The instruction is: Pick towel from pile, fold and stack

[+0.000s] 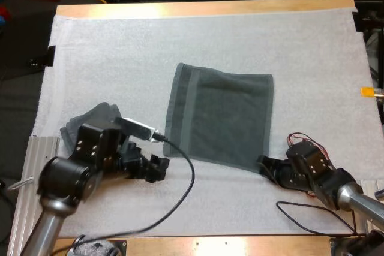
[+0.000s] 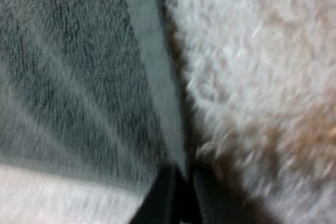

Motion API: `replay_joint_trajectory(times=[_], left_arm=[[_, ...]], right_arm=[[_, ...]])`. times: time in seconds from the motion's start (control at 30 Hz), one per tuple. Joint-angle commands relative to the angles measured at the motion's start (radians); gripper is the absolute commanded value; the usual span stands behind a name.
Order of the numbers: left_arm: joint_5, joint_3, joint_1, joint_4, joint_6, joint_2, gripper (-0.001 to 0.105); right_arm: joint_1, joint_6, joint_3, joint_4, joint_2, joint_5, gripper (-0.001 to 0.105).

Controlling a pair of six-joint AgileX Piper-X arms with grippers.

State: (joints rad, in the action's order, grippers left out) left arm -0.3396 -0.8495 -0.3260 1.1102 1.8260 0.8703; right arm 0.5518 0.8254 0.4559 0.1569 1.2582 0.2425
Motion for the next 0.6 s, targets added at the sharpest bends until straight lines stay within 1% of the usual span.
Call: replay_joint_trajectory(times=[0.0,0.1,0.2,0.37,0.57], left_arm=[[-0.032,0.006,-0.005,-0.049,0.010,0.022,0.071],[-0.038,0.021,-0.005,-0.114,0.010,0.088,0.071],[-0.038,0.026,-0.005,-0.144,0.010,0.149,0.071],[-0.038,0.026,-0.005,-0.186,0.010,0.255,0.071],[-0.038,0.026,-0.005,-0.216,0.039,0.380,0.071]], right_arm=[[0.001,0.020,-0.007,0.072,-0.007,-0.029,0.001],[0.001,0.024,-0.007,0.073,-0.030,-0.043,0.001],[0.001,0.024,-0.007,0.078,-0.054,-0.063,0.001],[0.001,0.031,-0.007,0.105,-0.073,-0.075,0.001],[0.001,0.031,-0.007,0.113,-0.072,-0.082,0.001]])
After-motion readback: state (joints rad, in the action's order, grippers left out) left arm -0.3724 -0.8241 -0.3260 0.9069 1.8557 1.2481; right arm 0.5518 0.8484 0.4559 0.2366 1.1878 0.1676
